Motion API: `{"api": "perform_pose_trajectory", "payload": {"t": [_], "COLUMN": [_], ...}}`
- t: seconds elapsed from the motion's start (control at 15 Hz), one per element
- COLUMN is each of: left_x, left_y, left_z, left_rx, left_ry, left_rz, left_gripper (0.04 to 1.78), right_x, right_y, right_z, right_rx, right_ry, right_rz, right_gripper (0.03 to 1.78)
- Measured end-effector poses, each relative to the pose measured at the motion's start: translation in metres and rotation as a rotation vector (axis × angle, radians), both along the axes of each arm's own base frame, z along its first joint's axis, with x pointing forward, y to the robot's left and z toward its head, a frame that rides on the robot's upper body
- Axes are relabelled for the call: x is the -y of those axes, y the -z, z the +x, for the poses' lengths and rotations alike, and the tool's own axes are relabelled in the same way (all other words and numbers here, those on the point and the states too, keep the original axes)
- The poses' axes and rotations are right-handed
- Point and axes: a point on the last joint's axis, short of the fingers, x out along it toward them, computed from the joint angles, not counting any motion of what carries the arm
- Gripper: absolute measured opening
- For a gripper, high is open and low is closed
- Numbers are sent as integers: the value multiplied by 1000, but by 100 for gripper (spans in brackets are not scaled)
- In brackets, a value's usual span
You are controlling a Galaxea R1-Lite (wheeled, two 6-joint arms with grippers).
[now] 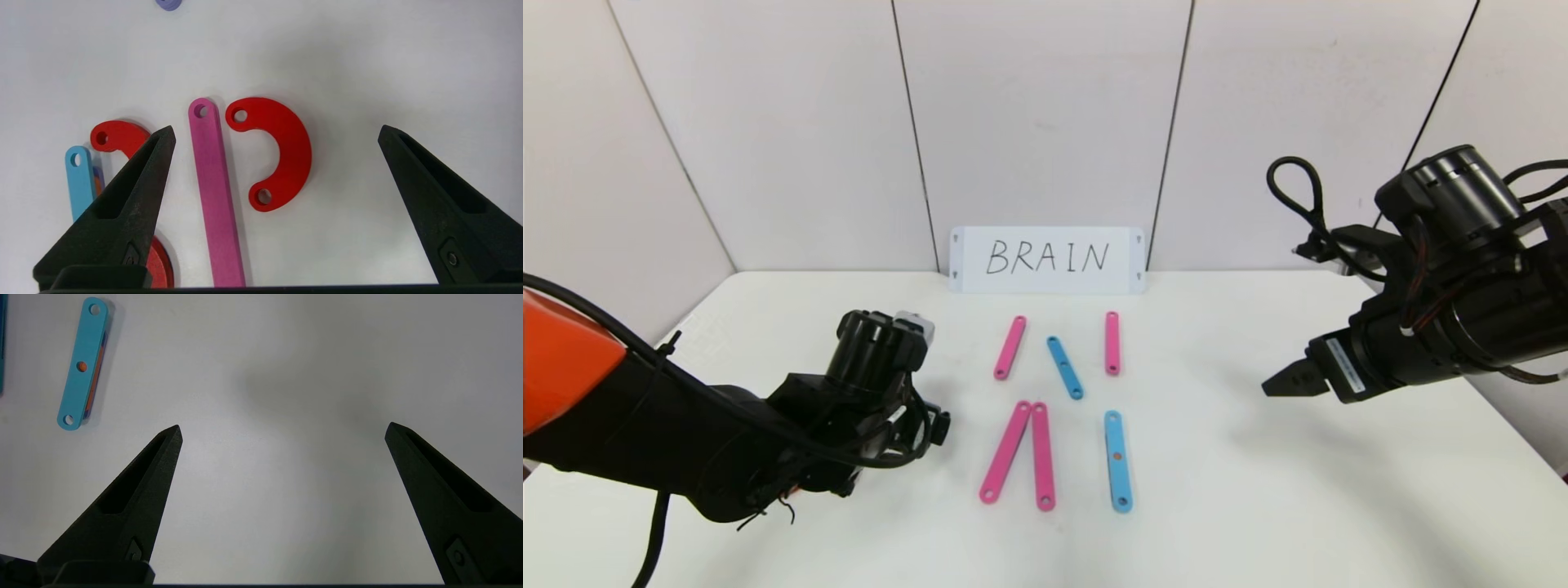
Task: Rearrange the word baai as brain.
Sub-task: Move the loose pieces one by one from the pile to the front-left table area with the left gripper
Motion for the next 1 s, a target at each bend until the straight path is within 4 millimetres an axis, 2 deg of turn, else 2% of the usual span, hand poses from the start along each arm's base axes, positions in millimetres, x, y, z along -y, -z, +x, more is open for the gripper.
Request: {"api": "perform_pose_trajectory", "payload": {"t": [0.2, 1.0], "left_x": [-4, -14], "left_y": [4, 6], "left_z": [0, 8], "left_rx": [-7, 4], "left_ry": [-8, -35], "left_rz": [49, 60], "left_gripper": [173, 173], "right_x": [0, 0], "right_y": [0, 0], "right_z": [1, 1], "right_rx": [5, 11], "right_ry": [1, 2], "right_rz": [-1, 1], "right_gripper": [174, 174]}}
